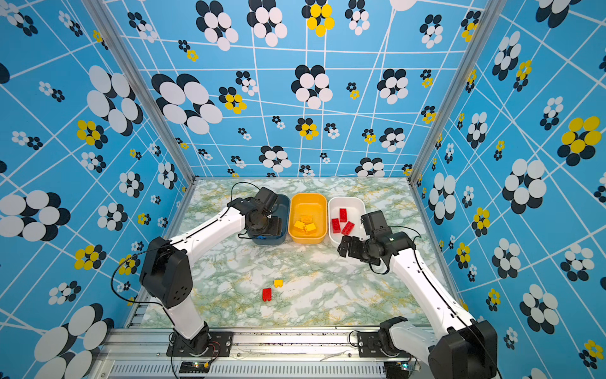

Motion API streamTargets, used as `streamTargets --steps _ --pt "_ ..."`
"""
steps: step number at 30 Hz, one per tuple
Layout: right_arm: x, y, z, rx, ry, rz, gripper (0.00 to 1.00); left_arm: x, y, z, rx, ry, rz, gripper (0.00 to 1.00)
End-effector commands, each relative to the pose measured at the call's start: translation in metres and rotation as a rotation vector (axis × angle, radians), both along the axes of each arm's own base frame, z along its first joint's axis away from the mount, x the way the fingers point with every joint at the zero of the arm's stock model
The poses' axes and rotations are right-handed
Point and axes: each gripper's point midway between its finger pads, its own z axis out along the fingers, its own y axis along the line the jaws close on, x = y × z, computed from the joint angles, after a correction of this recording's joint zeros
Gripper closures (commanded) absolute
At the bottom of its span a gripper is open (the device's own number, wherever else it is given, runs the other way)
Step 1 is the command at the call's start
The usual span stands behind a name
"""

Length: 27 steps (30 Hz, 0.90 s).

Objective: Sort the legos into containers by color
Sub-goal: 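Move the left gripper back down over the small red brick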

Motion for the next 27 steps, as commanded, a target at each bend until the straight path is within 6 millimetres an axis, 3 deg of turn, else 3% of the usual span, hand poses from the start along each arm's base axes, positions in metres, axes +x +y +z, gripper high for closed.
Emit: streamTargets --steps 1,27 --pt "0.007 0.007 0.007 0.024 -0.017 0.029 0.02 -0.02 0.003 0.003 0.005 0.01 0.027 0.26" --pt "0.03 0.028 -0.001 0.055 0.015 0.13 0.02 -0.156 0.029 -0.033 0.053 0.199 0.096 0.18"
